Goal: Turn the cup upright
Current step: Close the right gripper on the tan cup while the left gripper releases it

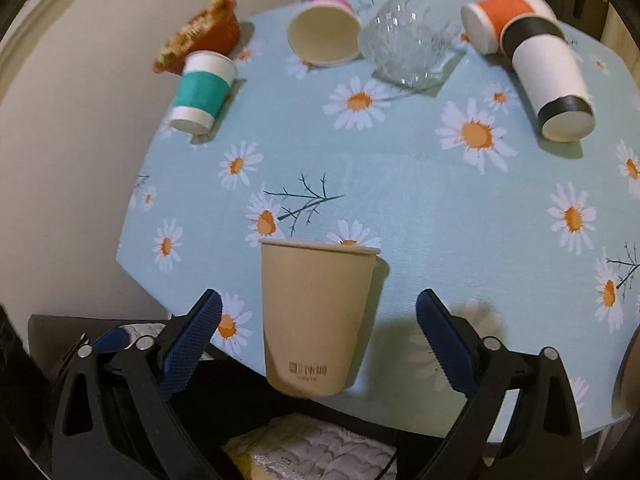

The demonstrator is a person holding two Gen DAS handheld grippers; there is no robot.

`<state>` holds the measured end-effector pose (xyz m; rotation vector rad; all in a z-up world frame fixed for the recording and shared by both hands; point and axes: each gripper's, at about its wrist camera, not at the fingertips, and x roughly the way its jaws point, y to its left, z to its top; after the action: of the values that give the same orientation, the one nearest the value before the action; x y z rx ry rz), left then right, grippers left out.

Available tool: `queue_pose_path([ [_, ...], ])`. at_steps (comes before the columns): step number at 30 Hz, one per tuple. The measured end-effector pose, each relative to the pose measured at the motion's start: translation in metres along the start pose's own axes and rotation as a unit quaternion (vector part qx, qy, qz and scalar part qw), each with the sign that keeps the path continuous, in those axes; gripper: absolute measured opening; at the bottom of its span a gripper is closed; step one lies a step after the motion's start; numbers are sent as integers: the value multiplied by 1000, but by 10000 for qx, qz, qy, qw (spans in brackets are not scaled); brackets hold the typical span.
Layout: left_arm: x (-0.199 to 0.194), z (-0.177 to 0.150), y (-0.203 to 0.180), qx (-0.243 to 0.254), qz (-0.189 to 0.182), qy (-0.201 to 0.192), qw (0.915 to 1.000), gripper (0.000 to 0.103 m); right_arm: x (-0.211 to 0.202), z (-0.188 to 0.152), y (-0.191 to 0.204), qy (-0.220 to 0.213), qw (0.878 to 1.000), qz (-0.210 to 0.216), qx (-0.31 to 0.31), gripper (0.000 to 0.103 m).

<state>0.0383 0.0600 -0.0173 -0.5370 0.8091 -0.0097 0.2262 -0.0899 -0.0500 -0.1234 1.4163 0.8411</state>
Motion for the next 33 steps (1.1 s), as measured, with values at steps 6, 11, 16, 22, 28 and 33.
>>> queue_pose_path([
  [6,-7,-2,14,-92,-383,-225,9990,74,17,8,-6,384,9988,-176,261,84],
  [11,-9,-1,18,-136,-664,-313,9972,74,27,11,-5,554,9976,-197,352,71],
  [16,-7,-3,21,-179,-782,-275,9964,74,29,13,-1,560,9973,-351,324,64],
  [22,-8,-5,22,-164,-814,-334,9960,74,18,11,1,458,9977,-398,294,63],
  [28,-8,-5,23,-141,-797,-411,9959,74,-3,6,3,160,9988,-397,222,63],
  [33,-12,-5,24,-158,-777,-593,9951,74,-30,-5,11,-474,9976,-503,-94,63],
])
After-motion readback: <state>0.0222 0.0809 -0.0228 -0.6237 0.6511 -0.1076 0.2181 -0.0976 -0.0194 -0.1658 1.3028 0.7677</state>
